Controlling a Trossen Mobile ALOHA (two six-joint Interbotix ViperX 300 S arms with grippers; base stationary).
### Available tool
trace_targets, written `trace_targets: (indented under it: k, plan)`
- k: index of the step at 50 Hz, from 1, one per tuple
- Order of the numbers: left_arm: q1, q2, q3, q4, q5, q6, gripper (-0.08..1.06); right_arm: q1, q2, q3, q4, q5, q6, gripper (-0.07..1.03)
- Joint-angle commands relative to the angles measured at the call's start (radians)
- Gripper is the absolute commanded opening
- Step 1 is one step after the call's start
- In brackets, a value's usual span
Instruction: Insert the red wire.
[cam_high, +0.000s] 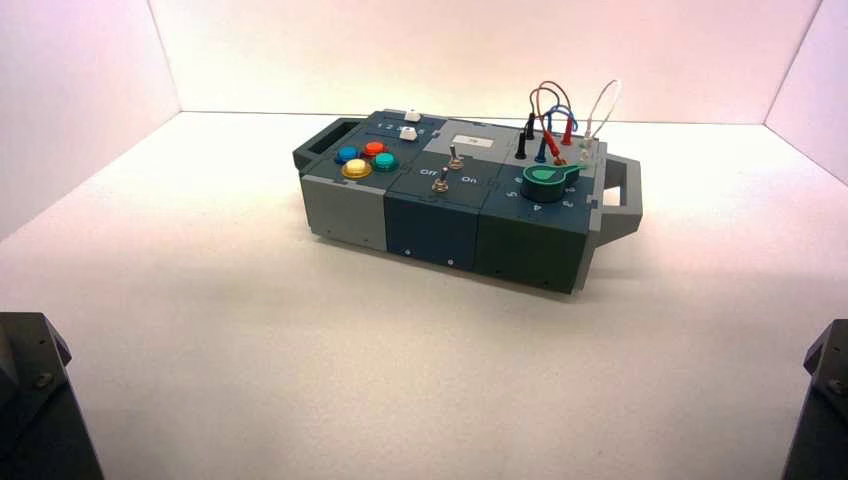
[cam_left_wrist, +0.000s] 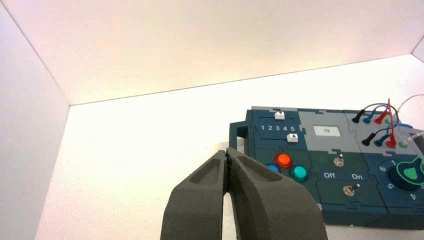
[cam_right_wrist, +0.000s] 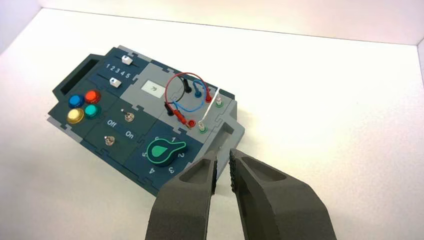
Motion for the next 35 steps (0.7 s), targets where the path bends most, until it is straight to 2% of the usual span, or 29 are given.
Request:
trace_targets:
  k: [1,12,20,31,35]
  plan:
    - [0.008,0.0,-0.026,0.002,-0.005,0.002,-0.03,0.003,0.014,-0.014,0.005,-0.008,0.003,0.16]
    - [0.008,-0.002,-0.026,0.002,-0.002,0.002,-0.03,0.014,0.018,-0.014,0.015,-0.006,0.0,0.16]
    - [0.008,-0.003,-0.026,0.0,-0.002,0.0,-0.03,0.069,0.057,-0.017,0.034,-0.011,-0.015,0.16]
    - [0.008,-0.011,-0.029,-0.002,-0.002,0.0,-0.03,0.149,0.213,-0.041,0.046,0.005,-0.02,0.16]
    - [0.008,-0.015,-0.028,0.0,-0.002,0.0,-0.03,0.155,0.268,-0.055,0.046,0.012,-0.025,0.16]
